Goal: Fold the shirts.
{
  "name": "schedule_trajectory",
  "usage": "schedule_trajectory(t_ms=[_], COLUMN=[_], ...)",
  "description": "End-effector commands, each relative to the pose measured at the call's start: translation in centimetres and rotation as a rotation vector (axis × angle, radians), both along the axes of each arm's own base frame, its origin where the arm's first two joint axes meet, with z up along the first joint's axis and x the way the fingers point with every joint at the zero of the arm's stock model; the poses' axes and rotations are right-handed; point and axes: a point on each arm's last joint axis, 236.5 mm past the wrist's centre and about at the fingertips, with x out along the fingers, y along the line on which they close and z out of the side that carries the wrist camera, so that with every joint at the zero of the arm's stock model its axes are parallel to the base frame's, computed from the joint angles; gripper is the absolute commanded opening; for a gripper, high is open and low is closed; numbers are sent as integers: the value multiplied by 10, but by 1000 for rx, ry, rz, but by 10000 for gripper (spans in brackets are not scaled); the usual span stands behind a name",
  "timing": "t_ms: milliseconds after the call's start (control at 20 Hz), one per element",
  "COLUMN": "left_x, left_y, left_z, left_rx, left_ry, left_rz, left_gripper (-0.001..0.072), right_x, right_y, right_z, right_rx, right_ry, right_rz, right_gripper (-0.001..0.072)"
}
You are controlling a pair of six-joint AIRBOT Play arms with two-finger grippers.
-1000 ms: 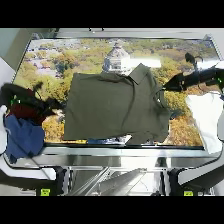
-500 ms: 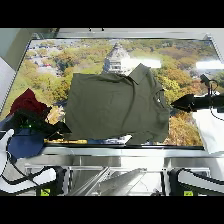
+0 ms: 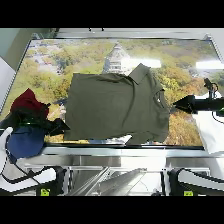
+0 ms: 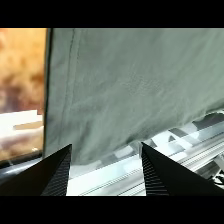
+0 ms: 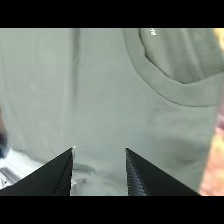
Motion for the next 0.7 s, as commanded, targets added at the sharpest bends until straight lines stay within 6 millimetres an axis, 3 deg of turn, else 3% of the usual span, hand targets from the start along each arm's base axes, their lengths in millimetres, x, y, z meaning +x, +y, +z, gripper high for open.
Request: schedule_trajectory(t_ms=[0, 50, 150, 350, 500, 650], left_x=[9, 9, 1, -27, -32, -23], left_y=[29, 32, 33, 19, 18, 24], left_z=[25, 28, 26, -7, -23, -26], left_rx=[82, 92, 100, 84, 98, 126], left_ry=[-36, -52, -59, -3, -8, -40], left_rz=[22, 33, 56, 72, 88, 110], left_gripper=[478, 478, 478, 478, 477, 477], right_x=[-18, -26, -42, -69, -74, -73], right_y=[-26, -34, -32, -17, -15, -15], right_z=[-32, -46, -65, -100, -109, -109], right_rx=[-124, -166, -166, -126, -116, -116], right_ry=[113, 165, 232, 316, 338, 335], right_rz=[-13, -23, -12, -1, -2, -2], right_gripper=[370, 369, 369, 369, 369, 369])
